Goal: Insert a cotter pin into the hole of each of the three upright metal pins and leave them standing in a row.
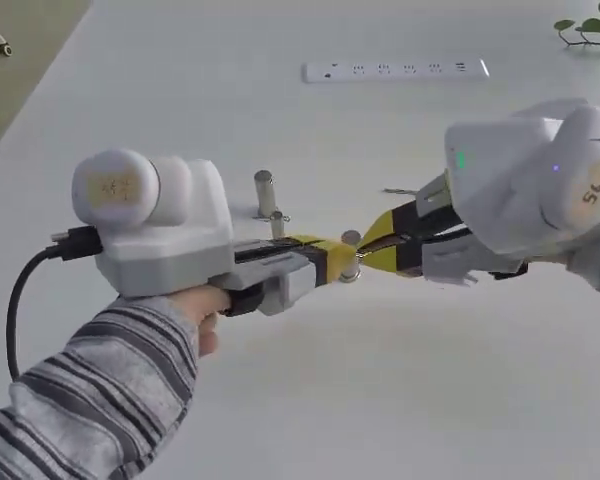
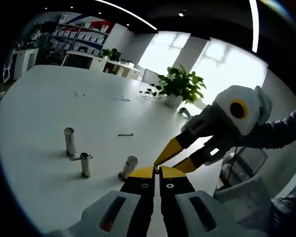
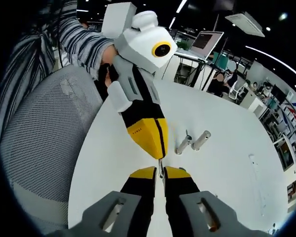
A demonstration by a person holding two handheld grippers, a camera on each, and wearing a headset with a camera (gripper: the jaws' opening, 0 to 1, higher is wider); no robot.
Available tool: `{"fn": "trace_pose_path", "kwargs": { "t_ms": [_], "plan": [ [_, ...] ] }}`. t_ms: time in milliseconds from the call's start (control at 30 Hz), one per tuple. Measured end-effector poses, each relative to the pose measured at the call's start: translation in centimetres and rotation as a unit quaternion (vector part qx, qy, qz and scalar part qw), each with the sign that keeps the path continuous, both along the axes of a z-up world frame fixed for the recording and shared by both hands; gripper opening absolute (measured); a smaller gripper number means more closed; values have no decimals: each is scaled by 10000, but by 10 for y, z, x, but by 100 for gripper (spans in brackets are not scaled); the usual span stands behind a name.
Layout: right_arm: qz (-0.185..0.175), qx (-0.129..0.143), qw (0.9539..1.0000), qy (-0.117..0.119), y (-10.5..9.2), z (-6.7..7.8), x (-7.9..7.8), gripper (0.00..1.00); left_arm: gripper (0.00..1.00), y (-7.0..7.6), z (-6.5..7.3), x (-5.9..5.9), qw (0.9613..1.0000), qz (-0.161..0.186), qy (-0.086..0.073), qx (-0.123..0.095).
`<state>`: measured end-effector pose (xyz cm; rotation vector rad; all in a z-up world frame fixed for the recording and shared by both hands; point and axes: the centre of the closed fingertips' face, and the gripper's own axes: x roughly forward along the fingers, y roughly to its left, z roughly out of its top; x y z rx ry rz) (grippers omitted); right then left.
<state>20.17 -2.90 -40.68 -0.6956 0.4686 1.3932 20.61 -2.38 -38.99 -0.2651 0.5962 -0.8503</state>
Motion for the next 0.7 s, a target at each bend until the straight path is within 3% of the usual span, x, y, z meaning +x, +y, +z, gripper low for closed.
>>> {"fn": "trace_pose_path", "kwargs": {
  "t_ms": [67, 200, 300, 367, 467, 600, 700],
  "plan": [
    [-202, 99, 9989, 408, -3, -4, -2, 7, 0, 2, -2, -1, 9999, -64, -61, 99],
    [-455, 338, 9942, 912, -7, -9, 0, 10, 0, 7, -7, -2, 9986, -250, -257, 394],
    [-601, 624, 9859, 1433, -6, -8, -6, 12, 0, 7, -7, -6, 9967, -475, -448, 476],
    [-666, 787, 9812, 1634, -6, -7, -7, 13, 0, 7, -7, -10, 9947, -649, -589, 539],
    [-755, 1099, 9670, 2169, -6, -6, -12, 14, 0, 6, -5, -16, 9927, -853, -693, 503],
    [-701, 1325, 9552, 2553, -6, -3, -21, 14, 0, 5, -1, -22, 9901, -1070, -802, 429],
    [-643, 1520, 9416, 2934, -6, 2, -31, 14, 0, 3, 3, -28, 9884, -1231, -844, 292]
  ]
}}
